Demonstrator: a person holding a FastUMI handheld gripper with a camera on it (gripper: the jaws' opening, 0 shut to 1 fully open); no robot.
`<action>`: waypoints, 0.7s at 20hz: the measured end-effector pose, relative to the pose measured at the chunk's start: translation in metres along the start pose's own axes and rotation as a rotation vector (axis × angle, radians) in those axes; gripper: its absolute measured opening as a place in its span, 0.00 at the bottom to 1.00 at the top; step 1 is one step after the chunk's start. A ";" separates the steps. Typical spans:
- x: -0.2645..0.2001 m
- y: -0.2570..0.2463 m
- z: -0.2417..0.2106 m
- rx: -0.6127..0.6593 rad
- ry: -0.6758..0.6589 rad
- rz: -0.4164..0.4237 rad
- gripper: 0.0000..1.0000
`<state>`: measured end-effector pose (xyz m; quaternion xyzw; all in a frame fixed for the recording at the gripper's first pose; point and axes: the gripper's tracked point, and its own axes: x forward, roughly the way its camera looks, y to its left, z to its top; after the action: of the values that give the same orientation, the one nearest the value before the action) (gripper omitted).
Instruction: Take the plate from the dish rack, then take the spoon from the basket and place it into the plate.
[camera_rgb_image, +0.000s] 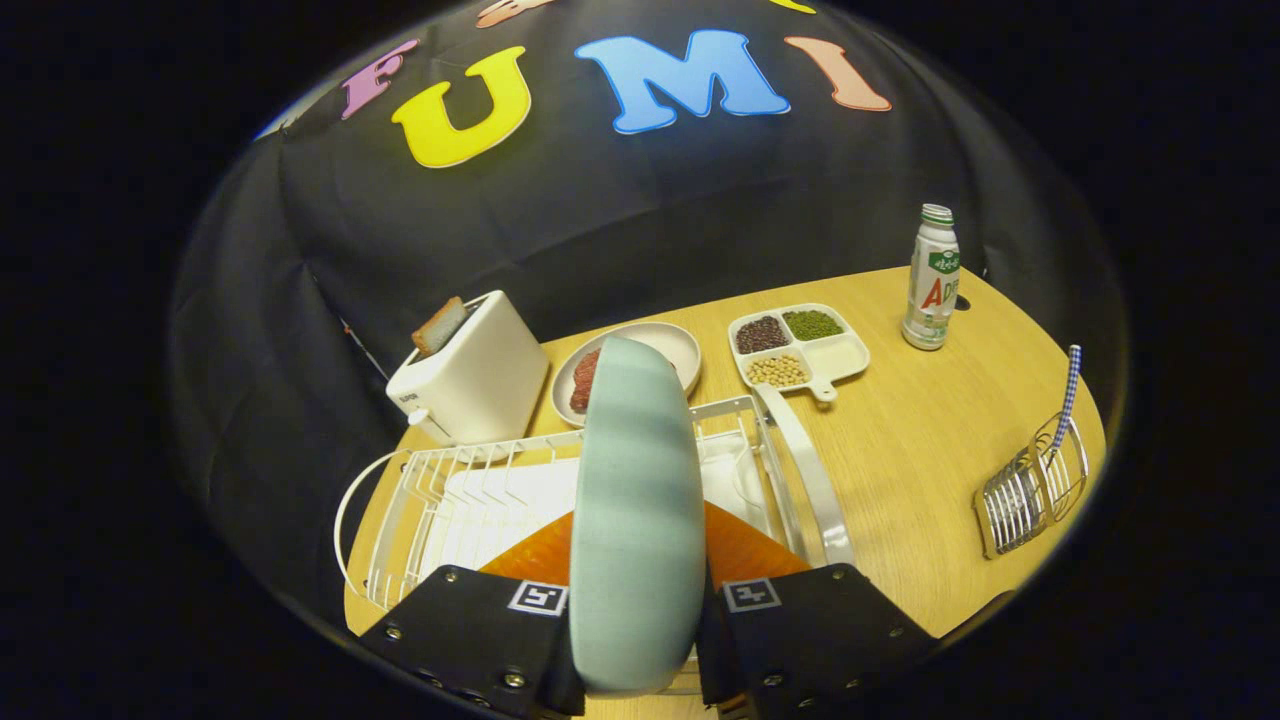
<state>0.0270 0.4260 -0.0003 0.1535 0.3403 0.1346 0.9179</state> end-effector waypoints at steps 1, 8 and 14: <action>-0.003 -0.001 0.000 -0.008 0.004 -0.011 0.38; -0.016 -0.002 0.036 -0.260 -0.062 -0.267 0.31; -0.044 0.018 0.060 -0.482 -0.126 -0.429 0.31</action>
<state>0.0320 0.4157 0.0755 -0.1355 0.2657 0.0050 0.9545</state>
